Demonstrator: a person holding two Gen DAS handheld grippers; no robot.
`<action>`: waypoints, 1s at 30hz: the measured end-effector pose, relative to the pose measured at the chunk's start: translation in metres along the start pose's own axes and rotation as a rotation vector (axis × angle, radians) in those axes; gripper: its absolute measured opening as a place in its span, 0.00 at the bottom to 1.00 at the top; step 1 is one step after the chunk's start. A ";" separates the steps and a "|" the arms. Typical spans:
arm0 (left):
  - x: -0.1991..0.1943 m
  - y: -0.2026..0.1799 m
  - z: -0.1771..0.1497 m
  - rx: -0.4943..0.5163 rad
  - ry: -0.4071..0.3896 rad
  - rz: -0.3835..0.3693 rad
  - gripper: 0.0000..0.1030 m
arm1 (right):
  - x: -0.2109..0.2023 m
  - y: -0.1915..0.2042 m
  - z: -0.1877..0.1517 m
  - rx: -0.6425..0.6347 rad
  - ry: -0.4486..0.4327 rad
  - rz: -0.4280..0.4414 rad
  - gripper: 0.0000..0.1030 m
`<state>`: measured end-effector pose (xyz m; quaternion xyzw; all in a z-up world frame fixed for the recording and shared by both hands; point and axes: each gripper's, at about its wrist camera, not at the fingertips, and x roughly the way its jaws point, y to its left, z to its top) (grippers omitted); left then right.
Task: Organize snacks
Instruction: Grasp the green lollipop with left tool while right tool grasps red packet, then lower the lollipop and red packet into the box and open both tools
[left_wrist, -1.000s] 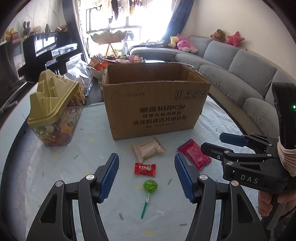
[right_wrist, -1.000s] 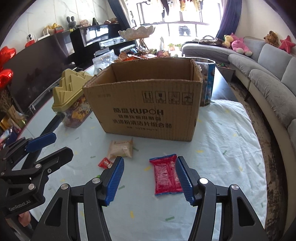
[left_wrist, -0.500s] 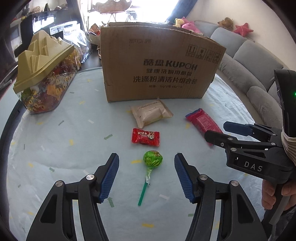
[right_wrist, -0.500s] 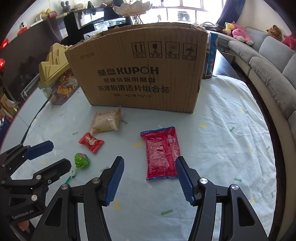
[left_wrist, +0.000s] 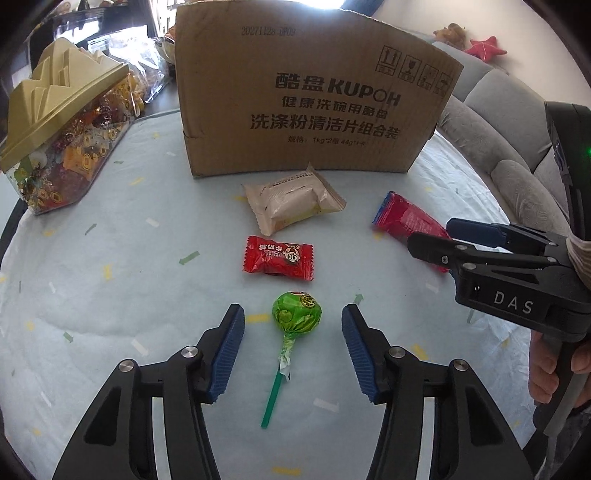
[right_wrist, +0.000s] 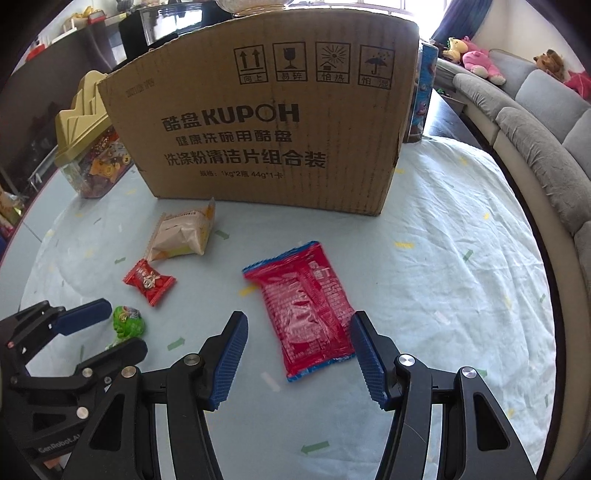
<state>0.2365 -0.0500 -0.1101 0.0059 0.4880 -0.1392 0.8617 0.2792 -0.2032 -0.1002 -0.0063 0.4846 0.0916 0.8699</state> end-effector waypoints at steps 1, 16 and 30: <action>0.001 -0.001 0.001 0.001 0.002 -0.003 0.48 | 0.000 -0.001 0.001 -0.002 -0.002 -0.002 0.57; 0.003 0.002 0.011 -0.022 -0.015 -0.028 0.26 | 0.021 -0.002 0.018 -0.053 0.031 0.002 0.60; -0.017 0.000 0.017 -0.028 -0.075 -0.032 0.26 | 0.007 0.000 0.009 -0.019 0.008 0.023 0.42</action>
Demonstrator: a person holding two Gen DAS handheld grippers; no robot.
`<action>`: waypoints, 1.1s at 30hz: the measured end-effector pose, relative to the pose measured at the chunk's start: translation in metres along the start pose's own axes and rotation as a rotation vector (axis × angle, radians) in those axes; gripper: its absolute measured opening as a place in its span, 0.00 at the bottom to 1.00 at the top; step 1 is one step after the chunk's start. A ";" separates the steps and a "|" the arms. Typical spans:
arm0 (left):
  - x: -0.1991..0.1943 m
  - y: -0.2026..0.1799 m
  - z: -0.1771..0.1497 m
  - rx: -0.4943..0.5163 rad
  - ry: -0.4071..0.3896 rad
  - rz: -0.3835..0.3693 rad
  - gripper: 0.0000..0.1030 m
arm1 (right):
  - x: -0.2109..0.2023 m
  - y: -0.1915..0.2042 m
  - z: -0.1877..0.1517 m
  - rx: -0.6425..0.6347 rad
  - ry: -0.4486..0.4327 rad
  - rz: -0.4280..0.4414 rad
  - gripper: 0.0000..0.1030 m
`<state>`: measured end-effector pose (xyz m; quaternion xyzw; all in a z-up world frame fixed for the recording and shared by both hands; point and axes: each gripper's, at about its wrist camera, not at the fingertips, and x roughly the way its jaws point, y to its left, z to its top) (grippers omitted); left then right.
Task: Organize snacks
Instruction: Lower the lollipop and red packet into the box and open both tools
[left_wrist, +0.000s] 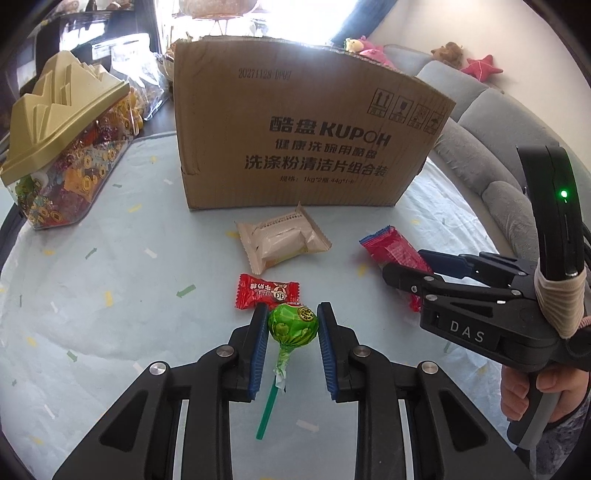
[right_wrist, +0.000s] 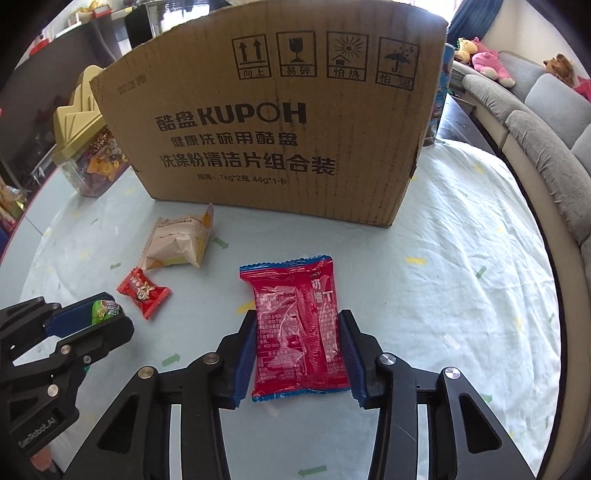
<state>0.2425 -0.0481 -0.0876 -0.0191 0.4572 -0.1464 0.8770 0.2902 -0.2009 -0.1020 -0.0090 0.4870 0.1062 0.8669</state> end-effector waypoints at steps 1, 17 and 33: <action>-0.003 0.000 0.000 0.000 -0.006 -0.001 0.26 | -0.004 0.002 -0.001 0.005 -0.007 0.001 0.42; -0.055 -0.007 0.014 0.028 -0.135 -0.005 0.26 | -0.072 0.018 0.000 0.007 -0.150 -0.005 0.42; -0.097 -0.008 0.067 0.068 -0.287 0.026 0.26 | -0.125 0.023 0.031 0.010 -0.305 -0.038 0.42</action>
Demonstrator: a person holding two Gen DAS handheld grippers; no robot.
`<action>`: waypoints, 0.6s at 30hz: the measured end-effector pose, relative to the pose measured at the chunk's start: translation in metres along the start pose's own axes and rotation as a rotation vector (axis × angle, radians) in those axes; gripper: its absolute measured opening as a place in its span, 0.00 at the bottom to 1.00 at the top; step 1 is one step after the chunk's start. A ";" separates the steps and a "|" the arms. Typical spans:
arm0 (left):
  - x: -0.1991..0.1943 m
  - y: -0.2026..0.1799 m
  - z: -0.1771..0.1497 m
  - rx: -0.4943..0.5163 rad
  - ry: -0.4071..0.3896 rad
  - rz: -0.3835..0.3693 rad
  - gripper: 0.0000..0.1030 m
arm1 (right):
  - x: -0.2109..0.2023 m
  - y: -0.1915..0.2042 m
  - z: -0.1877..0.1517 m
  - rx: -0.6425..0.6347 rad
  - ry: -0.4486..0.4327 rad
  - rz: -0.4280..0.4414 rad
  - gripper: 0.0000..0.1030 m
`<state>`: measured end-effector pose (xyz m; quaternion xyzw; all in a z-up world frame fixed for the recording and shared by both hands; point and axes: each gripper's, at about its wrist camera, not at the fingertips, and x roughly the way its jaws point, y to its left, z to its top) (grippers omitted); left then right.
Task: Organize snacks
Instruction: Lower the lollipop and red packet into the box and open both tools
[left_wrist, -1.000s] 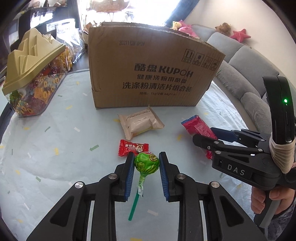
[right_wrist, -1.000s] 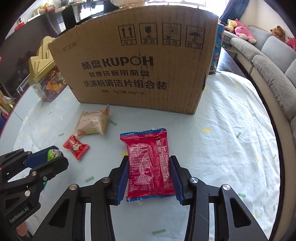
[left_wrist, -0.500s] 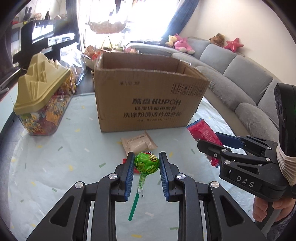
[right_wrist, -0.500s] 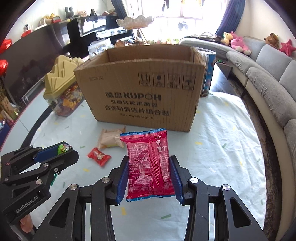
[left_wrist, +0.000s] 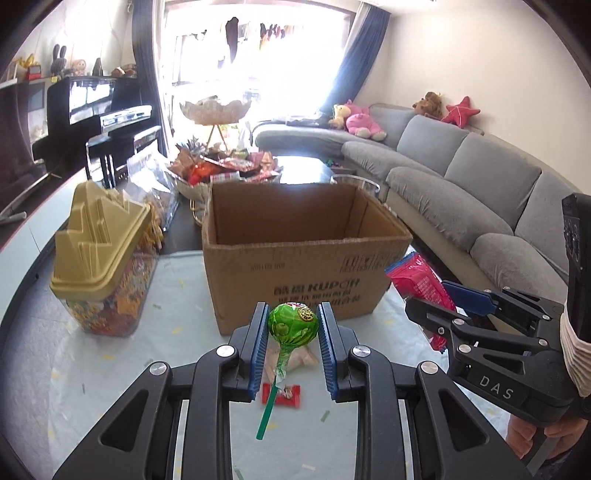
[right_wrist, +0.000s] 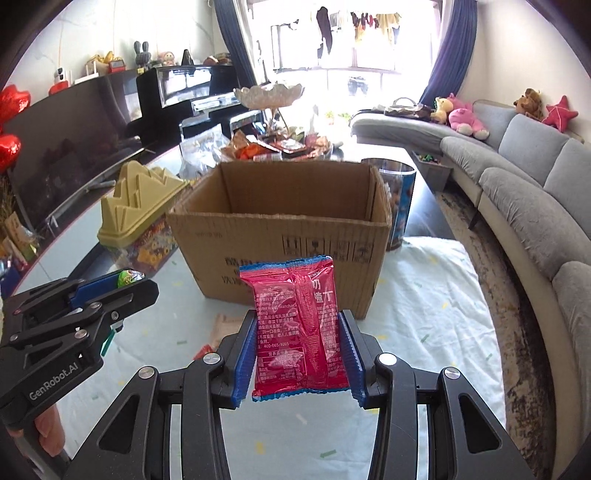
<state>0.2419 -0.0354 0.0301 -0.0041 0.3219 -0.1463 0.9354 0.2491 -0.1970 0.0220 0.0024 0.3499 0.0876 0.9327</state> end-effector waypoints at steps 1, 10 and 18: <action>-0.001 0.001 0.005 0.001 -0.008 0.000 0.26 | -0.001 0.001 0.004 -0.002 -0.010 -0.001 0.42; -0.001 0.003 0.046 0.025 -0.063 0.009 0.26 | -0.005 0.000 0.045 0.000 -0.071 -0.007 0.42; 0.015 0.010 0.073 0.026 -0.078 0.024 0.26 | 0.004 -0.001 0.073 -0.005 -0.091 -0.016 0.42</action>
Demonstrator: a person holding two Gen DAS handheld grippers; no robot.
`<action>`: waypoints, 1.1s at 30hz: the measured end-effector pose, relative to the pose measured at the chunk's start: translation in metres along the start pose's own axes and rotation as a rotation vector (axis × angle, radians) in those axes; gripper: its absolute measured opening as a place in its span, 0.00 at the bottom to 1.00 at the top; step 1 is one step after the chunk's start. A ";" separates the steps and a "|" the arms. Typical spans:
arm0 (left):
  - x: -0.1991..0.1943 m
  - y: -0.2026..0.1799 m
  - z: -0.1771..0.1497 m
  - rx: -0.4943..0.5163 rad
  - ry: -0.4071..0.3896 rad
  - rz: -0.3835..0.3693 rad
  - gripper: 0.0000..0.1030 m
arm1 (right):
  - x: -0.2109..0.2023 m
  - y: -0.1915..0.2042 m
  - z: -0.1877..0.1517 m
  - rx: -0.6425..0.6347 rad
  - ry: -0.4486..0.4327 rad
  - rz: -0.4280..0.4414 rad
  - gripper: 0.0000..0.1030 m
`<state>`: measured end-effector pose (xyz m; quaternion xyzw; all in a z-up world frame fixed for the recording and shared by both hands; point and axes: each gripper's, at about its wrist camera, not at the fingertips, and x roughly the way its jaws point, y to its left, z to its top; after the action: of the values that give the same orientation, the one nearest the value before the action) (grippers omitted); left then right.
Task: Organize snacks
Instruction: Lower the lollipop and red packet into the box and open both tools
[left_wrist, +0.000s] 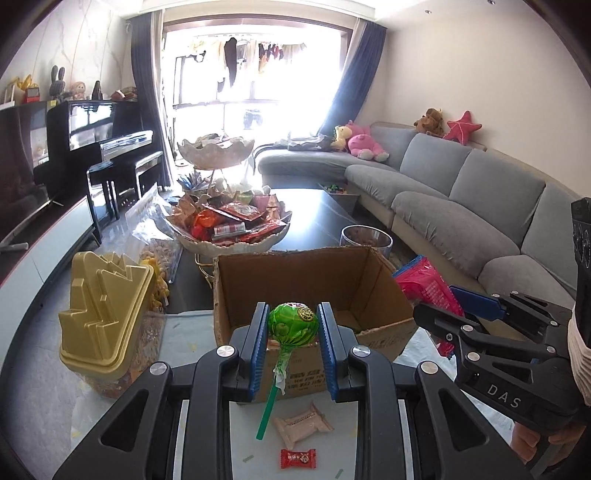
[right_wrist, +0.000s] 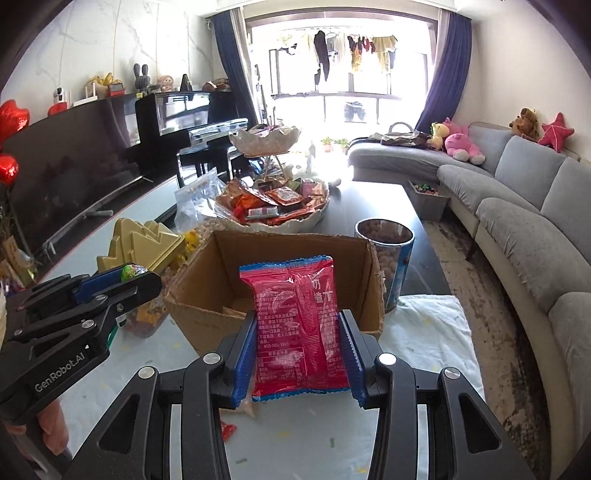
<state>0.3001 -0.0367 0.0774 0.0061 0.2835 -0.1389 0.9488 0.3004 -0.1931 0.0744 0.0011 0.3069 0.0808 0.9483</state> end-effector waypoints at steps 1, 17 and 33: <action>0.003 0.001 0.004 0.000 -0.003 0.002 0.26 | 0.003 0.000 0.003 -0.002 -0.002 -0.003 0.42; 0.062 0.011 0.041 -0.013 0.032 -0.006 0.26 | 0.053 -0.011 0.034 -0.002 0.019 -0.006 0.42; 0.068 0.012 0.041 0.005 0.020 0.045 0.53 | 0.073 -0.021 0.035 0.033 0.024 -0.008 0.57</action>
<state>0.3794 -0.0465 0.0744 0.0161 0.2925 -0.1179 0.9488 0.3826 -0.2013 0.0595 0.0143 0.3193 0.0718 0.9448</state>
